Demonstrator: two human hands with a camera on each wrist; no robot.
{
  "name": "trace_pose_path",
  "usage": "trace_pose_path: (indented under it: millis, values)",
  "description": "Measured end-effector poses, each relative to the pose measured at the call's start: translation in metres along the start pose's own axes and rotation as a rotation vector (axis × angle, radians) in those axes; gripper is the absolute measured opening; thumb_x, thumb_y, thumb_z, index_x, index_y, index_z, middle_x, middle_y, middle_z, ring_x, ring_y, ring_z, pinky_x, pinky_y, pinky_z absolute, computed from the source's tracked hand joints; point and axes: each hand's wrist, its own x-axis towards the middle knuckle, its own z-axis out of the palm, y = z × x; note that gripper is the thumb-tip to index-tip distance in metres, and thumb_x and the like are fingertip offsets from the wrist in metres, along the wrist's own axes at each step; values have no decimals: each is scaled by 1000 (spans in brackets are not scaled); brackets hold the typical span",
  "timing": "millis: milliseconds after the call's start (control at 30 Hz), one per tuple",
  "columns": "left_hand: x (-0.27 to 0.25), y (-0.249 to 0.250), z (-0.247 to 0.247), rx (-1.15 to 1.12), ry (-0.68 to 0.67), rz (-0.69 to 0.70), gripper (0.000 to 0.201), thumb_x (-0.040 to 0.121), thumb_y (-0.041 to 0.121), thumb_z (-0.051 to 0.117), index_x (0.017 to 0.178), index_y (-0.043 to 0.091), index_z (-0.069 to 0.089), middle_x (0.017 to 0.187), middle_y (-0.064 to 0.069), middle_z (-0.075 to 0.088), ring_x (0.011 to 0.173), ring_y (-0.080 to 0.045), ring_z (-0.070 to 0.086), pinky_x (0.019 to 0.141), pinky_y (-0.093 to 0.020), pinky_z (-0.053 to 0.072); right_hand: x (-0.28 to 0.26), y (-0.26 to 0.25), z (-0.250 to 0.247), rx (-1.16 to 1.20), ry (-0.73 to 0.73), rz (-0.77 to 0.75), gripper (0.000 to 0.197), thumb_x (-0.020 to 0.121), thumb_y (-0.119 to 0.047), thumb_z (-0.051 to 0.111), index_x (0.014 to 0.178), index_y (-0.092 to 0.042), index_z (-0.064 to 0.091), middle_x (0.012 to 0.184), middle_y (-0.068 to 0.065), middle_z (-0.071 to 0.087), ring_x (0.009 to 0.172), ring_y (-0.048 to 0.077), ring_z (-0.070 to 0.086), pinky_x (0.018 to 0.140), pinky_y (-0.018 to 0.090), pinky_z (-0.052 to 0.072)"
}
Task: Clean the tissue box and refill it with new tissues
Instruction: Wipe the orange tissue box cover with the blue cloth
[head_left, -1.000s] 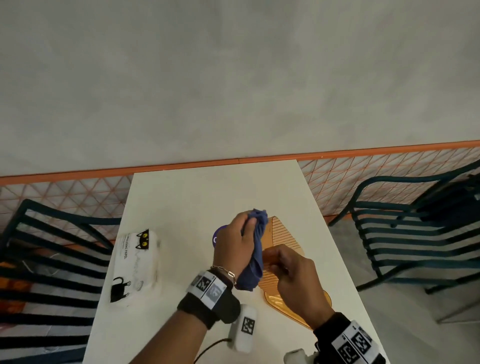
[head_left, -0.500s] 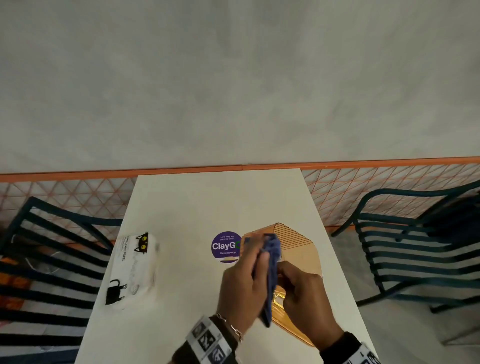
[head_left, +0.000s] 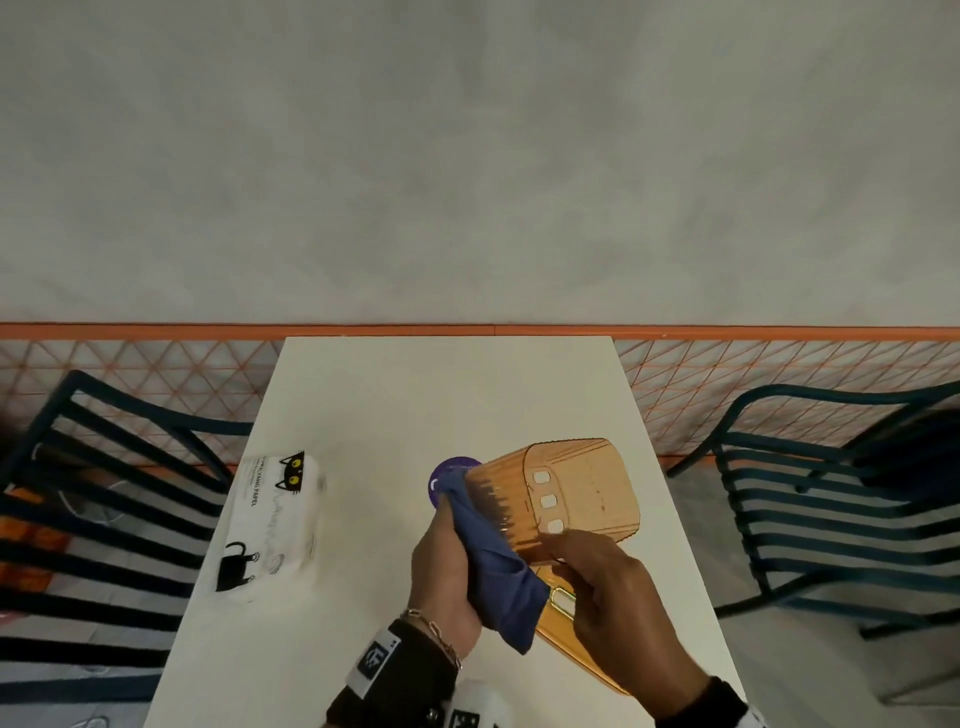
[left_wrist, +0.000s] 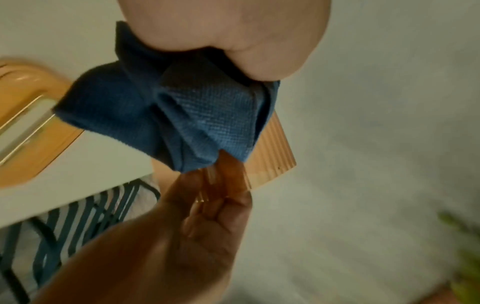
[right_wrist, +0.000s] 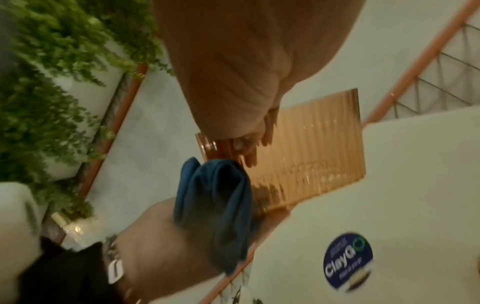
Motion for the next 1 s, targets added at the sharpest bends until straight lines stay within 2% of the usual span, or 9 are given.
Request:
trace_pose_path:
  millis: [100,200,333,467,633,700,867,933,1000]
  values:
    - [-6,-9,-7,-18,-90,17,47,101,52,49,117,11,65,106,-11,74,92,-25,72,76,-40,57,9,-14,-15,17,-271,135,38,102,-29,54,138,-34,48,131,-18,59,119,11,60,96,15,44]
    - [1,-16,-3,22,-73,-6,42,106,31,48,135,2,55,99,-18,69,88,-26,67,73,-31,54,17,-25,-24,434,-190,312,26,104,-38,47,126,-33,59,120,-14,70,110,7,66,95,24,54]
    - [9,-32,-13,230,-31,148,21,100,30,58,115,16,63,101,-9,73,91,-22,70,66,-28,55,19,-21,-24,714,-161,648,23,106,-27,48,125,-28,60,123,-2,67,107,16,67,86,30,57]
    - [8,-44,-31,445,-67,299,16,93,33,65,108,27,64,103,1,75,98,-17,71,83,-34,60,15,-9,-25,896,-270,792,33,96,6,54,124,-10,57,116,9,74,102,27,74,95,48,58]
    - [1,-31,-40,696,-100,616,20,85,38,73,101,43,63,89,30,73,93,3,69,71,-12,55,10,-7,-21,924,-257,735,32,100,0,55,127,-18,57,116,6,75,106,26,72,95,47,57]
    - [-3,-23,-42,800,-160,828,30,84,38,73,112,44,62,94,36,71,95,8,68,71,-6,53,10,-11,-19,921,-240,680,25,104,-7,49,123,-18,62,112,8,76,104,26,73,91,45,59]
    - [7,-29,-42,1251,-360,1394,49,100,34,56,143,12,55,150,-1,53,143,-15,45,114,-32,42,6,-14,-1,521,-155,432,32,90,10,54,101,-13,73,95,6,77,90,29,73,85,52,60]
    - [7,-22,-34,1222,-399,1348,49,103,42,51,143,13,55,143,5,58,137,-6,50,109,-21,45,4,-15,3,331,-160,348,39,84,11,51,93,-20,72,88,-2,76,83,21,72,81,50,59]
    - [5,-5,-23,1109,-318,1137,42,100,48,52,126,19,66,102,20,73,96,14,63,77,-5,49,0,-14,3,242,-159,320,48,83,13,48,92,-27,72,88,-10,76,84,11,71,79,40,61]
